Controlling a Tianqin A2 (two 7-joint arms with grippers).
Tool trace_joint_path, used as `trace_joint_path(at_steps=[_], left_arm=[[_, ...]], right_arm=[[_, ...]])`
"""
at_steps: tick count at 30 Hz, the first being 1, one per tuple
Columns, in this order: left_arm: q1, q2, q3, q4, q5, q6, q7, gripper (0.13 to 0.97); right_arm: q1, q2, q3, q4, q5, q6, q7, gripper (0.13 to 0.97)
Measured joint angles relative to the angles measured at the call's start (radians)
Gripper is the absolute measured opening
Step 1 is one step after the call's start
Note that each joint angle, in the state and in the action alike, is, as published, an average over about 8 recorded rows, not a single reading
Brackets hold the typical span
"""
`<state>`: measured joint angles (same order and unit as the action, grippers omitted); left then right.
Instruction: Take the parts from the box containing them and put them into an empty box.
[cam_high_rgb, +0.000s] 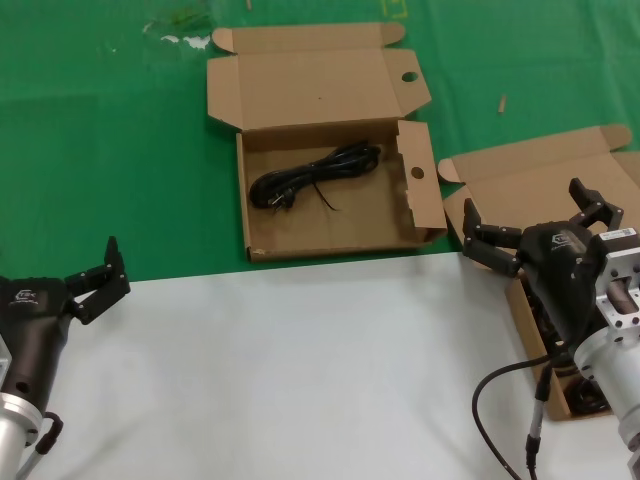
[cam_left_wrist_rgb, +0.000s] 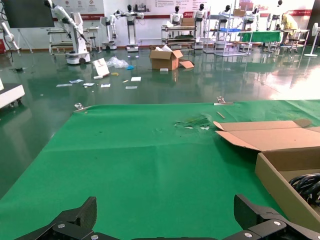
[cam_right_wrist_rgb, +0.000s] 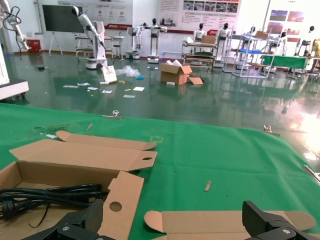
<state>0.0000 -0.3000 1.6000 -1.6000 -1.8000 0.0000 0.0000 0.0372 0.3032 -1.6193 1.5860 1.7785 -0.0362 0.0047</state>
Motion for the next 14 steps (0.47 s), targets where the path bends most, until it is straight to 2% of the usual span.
trace_joint_path(at_steps=[14], left_arm=[[0.000,0.000,0.000,0.000,0.000,0.000,0.000,0.966]], right_arm=[[0.000,0.000,0.000,0.000,0.000,0.000,0.000,0.966]])
